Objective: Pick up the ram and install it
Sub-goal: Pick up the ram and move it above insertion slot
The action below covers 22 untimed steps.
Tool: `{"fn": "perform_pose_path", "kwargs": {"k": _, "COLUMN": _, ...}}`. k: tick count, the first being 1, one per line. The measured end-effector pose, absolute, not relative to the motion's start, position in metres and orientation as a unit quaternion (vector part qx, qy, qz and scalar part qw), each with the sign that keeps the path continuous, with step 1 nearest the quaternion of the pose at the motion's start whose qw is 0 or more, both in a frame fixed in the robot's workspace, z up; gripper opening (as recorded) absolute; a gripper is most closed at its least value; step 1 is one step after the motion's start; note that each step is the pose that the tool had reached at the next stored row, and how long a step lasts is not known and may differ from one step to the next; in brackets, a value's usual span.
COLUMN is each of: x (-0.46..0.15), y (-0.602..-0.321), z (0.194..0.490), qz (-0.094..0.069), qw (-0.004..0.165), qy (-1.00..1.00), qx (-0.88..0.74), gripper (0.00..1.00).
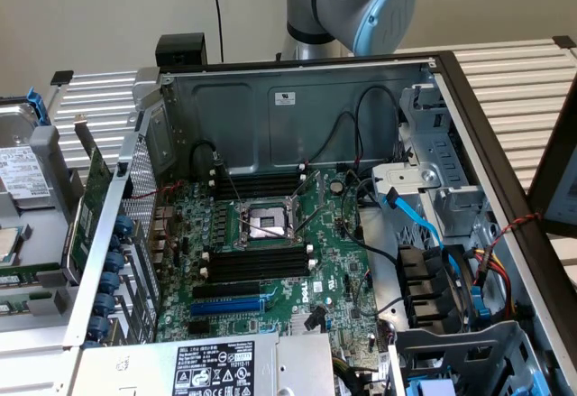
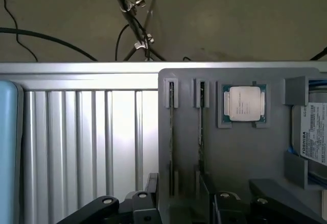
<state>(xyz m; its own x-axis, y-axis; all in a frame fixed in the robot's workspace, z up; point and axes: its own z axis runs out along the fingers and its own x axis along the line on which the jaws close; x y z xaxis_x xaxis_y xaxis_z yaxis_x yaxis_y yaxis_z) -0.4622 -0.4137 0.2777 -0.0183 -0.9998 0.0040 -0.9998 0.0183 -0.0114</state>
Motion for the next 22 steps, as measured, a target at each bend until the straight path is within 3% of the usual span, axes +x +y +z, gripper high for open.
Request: {"fn": "perform_pose_path", "kwargs": {"k": 22, "x": -0.458, "y": -0.415, "z": 0.244, "qz": -0.011, "qw": -0.004, "qy": 0.719, "qx": -0.695, "gripper": 0.45}}
